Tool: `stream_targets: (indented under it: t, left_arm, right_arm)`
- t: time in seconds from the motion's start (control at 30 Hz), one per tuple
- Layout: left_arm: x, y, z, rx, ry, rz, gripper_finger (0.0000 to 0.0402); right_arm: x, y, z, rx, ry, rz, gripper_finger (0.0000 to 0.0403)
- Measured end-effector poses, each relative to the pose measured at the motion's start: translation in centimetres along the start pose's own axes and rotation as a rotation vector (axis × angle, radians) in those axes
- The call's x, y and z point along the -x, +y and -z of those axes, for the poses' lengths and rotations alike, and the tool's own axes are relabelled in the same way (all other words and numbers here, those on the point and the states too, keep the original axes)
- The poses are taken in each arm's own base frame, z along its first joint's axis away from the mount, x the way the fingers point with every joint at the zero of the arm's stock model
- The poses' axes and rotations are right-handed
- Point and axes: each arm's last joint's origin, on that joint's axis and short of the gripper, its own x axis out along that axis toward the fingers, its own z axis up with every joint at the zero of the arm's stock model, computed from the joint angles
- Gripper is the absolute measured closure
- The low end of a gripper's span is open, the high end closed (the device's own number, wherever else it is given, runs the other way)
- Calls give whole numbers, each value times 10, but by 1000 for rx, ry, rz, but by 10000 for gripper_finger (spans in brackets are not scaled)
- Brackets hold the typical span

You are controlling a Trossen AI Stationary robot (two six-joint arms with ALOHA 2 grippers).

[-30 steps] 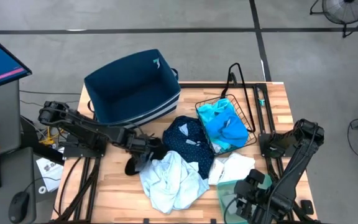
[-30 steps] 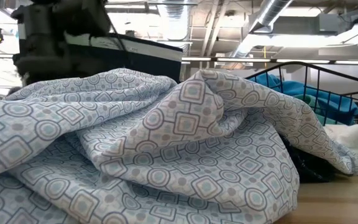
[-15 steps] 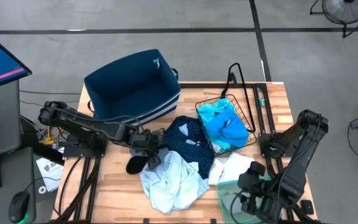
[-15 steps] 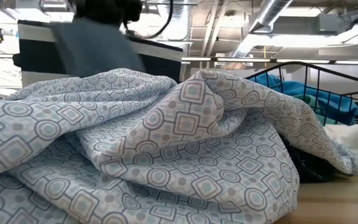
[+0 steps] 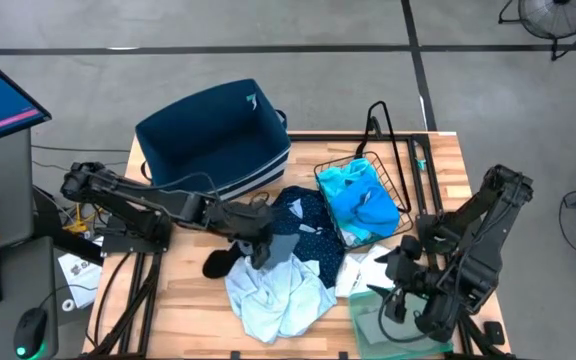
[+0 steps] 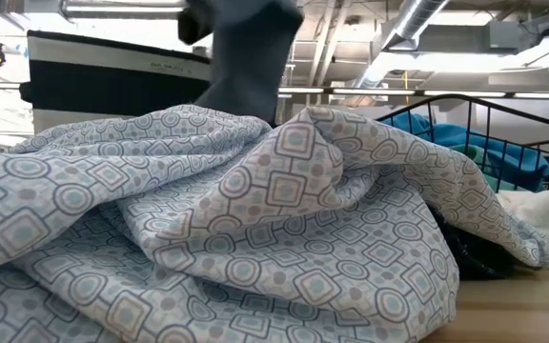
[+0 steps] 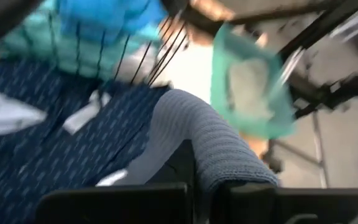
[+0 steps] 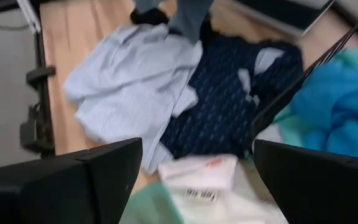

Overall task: Pick & Place Cloths
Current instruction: Put the blue sock into the green bin

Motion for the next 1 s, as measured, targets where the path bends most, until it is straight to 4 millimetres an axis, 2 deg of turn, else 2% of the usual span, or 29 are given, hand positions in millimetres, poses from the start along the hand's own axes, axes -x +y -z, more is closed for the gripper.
stream_targets:
  t: [0.2, 0.43, 0.73, 1.0]
  left_arm:
    - [14, -10, -20, 33, -195, 88, 401]
    - [35, -17, -36, 38, -356, 159, 401]
    - [50, -22, -47, 39, -476, 225, 401]
    - [51, -24, -48, 30, -498, 240, 401]
  right_arm:
    - [-9, -5, -16, 13, -71, 26, 101]
    - [-18, 0, -42, 59, -164, -41, 101]
    - [-26, -1, -88, 102, -369, -101, 101]
    - [-39, -14, -113, 72, -442, -50, 101]
